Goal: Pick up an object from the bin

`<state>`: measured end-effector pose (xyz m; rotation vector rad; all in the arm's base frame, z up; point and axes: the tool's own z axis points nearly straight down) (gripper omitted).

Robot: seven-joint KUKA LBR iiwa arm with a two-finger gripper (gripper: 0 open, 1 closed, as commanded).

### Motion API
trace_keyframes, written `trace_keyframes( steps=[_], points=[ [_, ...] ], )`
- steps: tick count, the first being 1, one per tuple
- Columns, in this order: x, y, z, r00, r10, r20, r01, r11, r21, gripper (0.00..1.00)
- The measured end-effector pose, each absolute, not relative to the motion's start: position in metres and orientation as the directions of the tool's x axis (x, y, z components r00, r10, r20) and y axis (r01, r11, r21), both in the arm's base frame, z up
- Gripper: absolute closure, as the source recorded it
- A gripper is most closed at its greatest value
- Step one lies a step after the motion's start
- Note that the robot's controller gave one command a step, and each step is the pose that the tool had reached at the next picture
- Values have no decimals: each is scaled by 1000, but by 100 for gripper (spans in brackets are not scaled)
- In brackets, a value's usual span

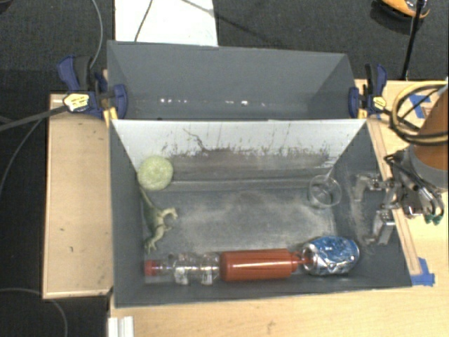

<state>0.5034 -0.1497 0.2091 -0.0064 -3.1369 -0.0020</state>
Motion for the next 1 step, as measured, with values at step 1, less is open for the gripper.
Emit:
trace_keyframes(
  steps=[1],
  points=[
    [505, -149, 214, -1000, -1, -3, -1, 1000, -1, 0]
  ],
)
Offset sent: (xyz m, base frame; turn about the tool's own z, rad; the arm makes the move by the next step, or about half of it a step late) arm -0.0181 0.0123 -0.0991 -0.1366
